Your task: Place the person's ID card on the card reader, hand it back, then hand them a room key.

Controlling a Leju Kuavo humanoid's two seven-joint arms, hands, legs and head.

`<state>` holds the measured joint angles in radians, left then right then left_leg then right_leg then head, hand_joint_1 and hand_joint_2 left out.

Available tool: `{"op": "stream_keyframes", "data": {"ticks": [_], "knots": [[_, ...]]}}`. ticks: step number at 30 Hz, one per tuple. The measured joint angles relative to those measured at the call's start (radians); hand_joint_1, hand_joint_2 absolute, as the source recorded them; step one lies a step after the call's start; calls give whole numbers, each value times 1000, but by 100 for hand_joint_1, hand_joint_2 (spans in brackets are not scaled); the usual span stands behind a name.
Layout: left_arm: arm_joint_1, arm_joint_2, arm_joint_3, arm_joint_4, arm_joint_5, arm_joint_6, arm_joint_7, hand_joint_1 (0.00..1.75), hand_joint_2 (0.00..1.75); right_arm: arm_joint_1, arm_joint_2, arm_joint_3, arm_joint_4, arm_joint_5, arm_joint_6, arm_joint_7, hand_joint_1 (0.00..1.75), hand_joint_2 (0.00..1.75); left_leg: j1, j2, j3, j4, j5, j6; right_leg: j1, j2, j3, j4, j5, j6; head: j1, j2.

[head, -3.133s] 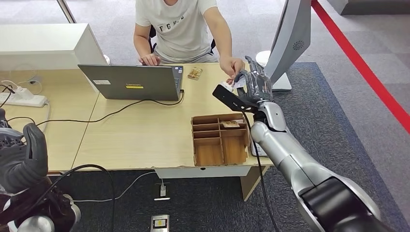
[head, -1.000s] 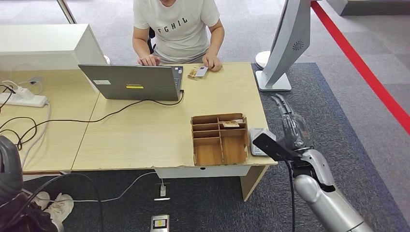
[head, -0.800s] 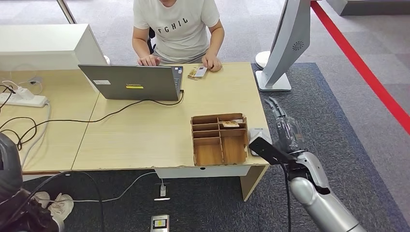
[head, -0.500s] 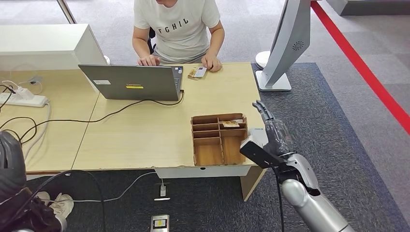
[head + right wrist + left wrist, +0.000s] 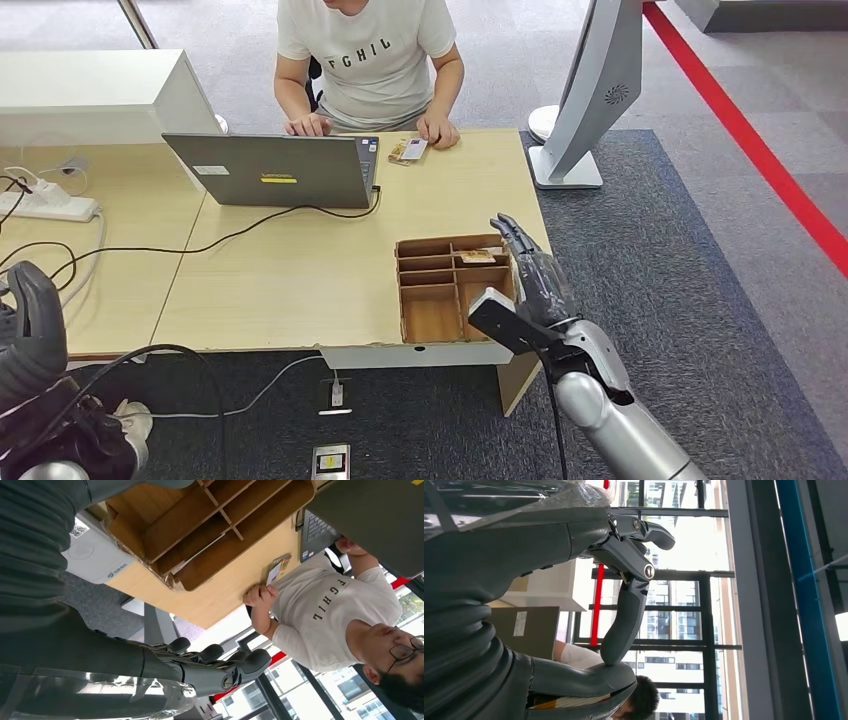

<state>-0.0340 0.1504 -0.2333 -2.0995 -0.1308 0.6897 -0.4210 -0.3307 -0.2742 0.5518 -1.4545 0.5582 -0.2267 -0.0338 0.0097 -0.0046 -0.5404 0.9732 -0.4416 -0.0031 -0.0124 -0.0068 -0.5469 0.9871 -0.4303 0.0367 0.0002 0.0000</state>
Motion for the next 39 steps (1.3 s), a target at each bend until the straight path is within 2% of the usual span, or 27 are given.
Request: {"op": "stream_keyframes", "data": {"ticks": [10, 27, 39], "knots": [[-29, 1, -22, 26, 11, 0, -11, 0, 175, -30, 38, 41, 67, 10, 13, -21, 0, 175, 0, 0, 0, 0, 0, 0, 0, 0, 0, 0, 0, 0, 0, 0], [-29, 1, -31, 37, 9, 0, -25, 0, 175, -213, 114, 133, 319, 26, -22, -64, 0, 175, 0, 0, 0, 0, 0, 0, 0, 0, 0, 0, 0, 0, 0, 0], [-23, 1, -34, 47, 17, 0, -46, 0, 175, -261, 113, 154, 457, 34, -49, -46, 0, 175, 0, 0, 0, 0, 0, 0, 0, 0, 0, 0, 0, 0, 0, 0]]}}
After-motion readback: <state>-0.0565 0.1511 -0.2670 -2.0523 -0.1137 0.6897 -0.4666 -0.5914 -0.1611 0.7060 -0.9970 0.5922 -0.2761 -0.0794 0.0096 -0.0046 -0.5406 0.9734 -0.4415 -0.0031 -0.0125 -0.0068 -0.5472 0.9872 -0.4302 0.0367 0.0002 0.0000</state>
